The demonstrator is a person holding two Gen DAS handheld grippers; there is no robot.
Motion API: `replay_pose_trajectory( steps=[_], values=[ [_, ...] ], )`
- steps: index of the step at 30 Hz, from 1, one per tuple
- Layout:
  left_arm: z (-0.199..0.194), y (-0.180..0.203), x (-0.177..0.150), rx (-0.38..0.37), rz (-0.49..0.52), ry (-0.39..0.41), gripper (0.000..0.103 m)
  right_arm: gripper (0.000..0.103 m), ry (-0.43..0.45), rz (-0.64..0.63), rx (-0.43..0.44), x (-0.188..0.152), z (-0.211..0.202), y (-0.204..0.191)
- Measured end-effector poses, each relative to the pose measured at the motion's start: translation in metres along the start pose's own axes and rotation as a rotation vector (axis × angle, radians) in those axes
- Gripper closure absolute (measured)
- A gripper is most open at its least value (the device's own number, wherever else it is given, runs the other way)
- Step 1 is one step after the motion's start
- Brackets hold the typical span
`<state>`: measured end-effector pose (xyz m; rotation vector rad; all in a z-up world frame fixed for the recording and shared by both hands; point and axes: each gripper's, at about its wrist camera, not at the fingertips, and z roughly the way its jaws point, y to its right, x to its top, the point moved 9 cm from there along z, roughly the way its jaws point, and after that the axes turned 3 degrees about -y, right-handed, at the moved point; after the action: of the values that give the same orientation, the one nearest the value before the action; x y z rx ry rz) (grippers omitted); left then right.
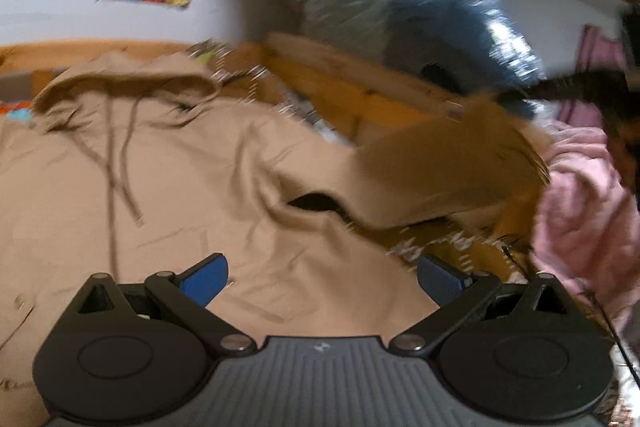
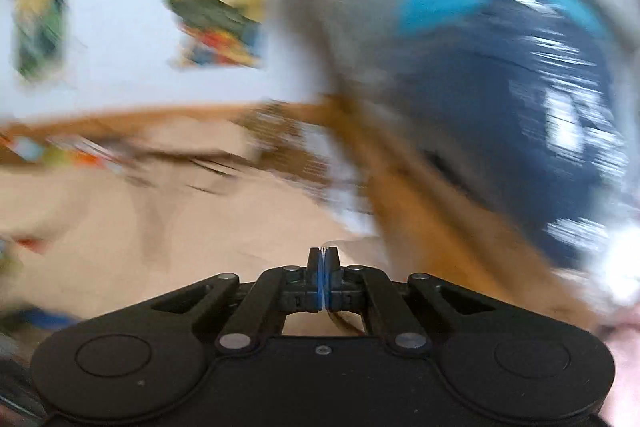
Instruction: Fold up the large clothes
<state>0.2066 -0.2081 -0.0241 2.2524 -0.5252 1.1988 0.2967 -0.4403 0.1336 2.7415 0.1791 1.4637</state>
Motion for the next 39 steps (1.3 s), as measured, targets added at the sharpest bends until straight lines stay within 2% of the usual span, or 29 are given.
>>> replay_pose_trajectory(
  steps=[5,10,14,18,19,20,21,22,23,25,27,31,33,35,39],
  values=[
    [-0.025,0.020,0.029,-0.097,0.048,0.102,0.000,0.103,-0.019,0.029,0.284,0.044,0.007,-0.072],
    [-0.047,0.014,0.045,-0.130,0.032,0.169,0.000,0.103,-0.032,-0.026,0.415,0.052,0.029,-0.135],
    [-0.049,-0.007,0.053,-0.062,0.004,0.177,0.000,0.103,-0.033,-0.053,0.479,0.038,0.038,-0.166],
    [-0.033,-0.027,0.055,0.066,-0.041,0.114,0.002,0.103,-0.032,-0.037,0.525,0.032,0.052,-0.181],
    [-0.028,-0.030,0.056,0.086,-0.055,0.100,0.008,0.103,-0.029,-0.038,0.529,0.032,0.054,-0.184],
    [-0.023,-0.032,0.056,0.097,-0.068,0.085,0.023,0.103,-0.026,-0.038,0.533,0.030,0.055,-0.185],
    [-0.016,-0.035,0.056,0.106,-0.087,0.060,0.036,0.103,-0.018,-0.043,0.536,0.030,0.057,-0.187],
    [-0.008,-0.039,0.056,0.118,-0.112,0.026,0.068,0.103,-0.008,-0.052,0.531,0.029,0.058,-0.188],
    [-0.001,-0.044,0.055,0.125,-0.134,0.001,0.090,0.103,0.002,-0.066,0.521,0.029,0.059,-0.189],
    [0.000,-0.057,0.058,0.138,-0.191,0.003,0.100,0.100,0.038,-0.090,0.508,0.029,0.060,-0.188],
    [-0.008,-0.071,0.063,0.180,-0.193,0.030,0.101,0.085,0.079,-0.088,0.498,0.029,0.058,-0.180],
    [-0.032,-0.113,0.073,0.234,-0.264,0.074,0.101,0.073,0.117,-0.087,0.413,0.025,0.064,-0.155],
    [-0.049,-0.137,0.073,0.281,-0.265,0.104,0.101,0.060,0.104,-0.073,0.350,0.017,0.076,-0.140],
    [-0.062,-0.158,0.068,0.344,-0.235,0.121,0.101,0.054,0.081,-0.060,0.276,0.004,0.093,-0.122],
    [-0.075,-0.202,0.036,0.463,-0.213,0.109,0.101,0.051,-0.006,-0.030,0.136,-0.032,0.141,-0.092]
  ],
)
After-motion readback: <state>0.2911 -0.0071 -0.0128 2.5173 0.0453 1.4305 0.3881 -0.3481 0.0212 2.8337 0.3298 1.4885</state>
